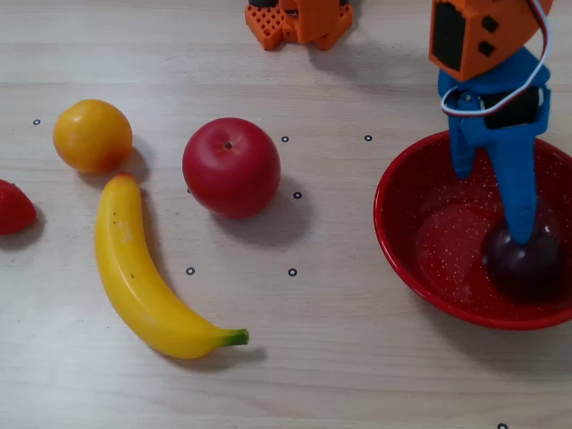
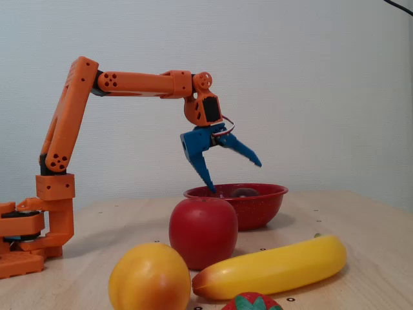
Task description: Put the plum in the red bowl.
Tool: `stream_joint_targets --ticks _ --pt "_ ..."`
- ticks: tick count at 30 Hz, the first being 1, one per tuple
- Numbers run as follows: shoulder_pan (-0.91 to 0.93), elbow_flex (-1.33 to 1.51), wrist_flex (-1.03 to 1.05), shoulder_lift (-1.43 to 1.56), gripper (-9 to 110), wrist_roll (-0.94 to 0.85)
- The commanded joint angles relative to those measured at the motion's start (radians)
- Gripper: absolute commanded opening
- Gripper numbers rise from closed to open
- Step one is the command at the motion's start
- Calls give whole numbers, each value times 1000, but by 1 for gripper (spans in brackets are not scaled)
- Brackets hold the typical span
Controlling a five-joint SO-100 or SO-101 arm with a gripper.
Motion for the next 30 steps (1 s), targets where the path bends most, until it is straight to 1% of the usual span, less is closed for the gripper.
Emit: stream_joint_targets --ticks 1,3,4,5,11,13,18,21,26,30 --pt "-28 -104 -2 158 49 2" --pt "-40 -103 -26 216 45 2" --pt "-49 -95 -41 252 41 -3" --pt "-57 -87 -46 288 34 -14" --pt "-126 41 -35 512 12 -26" --pt "-153 84 -9 578 1 -32" --pt "-219 219 61 726 0 -34" --pt "-250 376 63 847 0 -37" --pt "-295 713 -37 1089 0 12" --pt "-330 917 -106 1244 0 44"
